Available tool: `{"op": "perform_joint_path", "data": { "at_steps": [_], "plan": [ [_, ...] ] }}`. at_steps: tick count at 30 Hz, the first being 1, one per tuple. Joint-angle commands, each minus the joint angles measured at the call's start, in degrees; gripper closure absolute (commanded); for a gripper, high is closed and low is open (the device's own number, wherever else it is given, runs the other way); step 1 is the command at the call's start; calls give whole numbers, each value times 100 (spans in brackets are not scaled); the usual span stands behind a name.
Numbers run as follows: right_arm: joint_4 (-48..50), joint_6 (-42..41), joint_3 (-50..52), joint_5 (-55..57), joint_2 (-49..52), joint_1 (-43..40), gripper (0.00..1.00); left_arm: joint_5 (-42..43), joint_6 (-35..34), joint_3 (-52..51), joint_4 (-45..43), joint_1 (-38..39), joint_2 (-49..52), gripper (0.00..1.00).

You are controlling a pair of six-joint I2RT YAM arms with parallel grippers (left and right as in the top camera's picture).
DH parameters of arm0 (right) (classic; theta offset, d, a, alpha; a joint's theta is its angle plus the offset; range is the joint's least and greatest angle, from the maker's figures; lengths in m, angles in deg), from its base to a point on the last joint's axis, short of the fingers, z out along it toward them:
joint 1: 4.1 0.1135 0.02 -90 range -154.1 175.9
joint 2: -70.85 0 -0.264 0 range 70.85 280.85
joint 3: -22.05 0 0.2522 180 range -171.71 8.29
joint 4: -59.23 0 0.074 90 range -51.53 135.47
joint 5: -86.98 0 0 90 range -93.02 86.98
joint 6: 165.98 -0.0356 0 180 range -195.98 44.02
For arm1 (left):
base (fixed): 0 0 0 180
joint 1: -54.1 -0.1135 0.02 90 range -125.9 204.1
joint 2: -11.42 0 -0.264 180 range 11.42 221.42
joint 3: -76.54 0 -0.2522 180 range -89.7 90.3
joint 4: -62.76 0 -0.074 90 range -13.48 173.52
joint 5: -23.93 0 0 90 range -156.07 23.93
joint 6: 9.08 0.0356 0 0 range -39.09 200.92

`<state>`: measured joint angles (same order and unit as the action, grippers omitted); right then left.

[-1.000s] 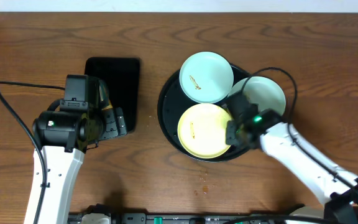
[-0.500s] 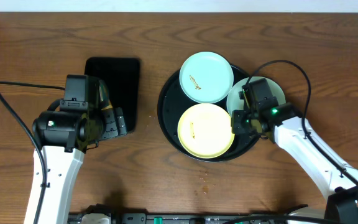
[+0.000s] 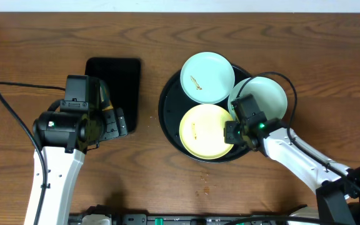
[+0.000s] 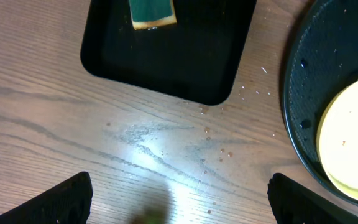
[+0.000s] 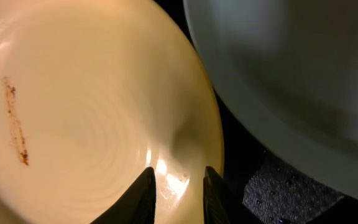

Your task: Clean dirty plates on tray and stack at the side

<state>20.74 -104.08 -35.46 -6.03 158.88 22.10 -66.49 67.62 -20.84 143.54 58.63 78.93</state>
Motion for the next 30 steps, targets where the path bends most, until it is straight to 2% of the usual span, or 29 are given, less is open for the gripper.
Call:
{"op": "perform_joint_path", "data": {
  "at_steps": [1, 13, 21, 30],
  "plan": [
    [61, -122, 116, 278, 28, 46, 76, -92, -15, -42, 15, -28, 33, 10],
    [-111, 501, -208, 428, -356, 46, 73, -92, -15, -42, 13, -28, 33, 10],
    [-457, 481, -157, 748, -376, 35, 73, -92, -15, -42, 13, -28, 33, 10],
    [-278, 330, -140, 715, 184, 37, 85, -92, -13, -42, 0, -28, 33, 10]
  ]
}}
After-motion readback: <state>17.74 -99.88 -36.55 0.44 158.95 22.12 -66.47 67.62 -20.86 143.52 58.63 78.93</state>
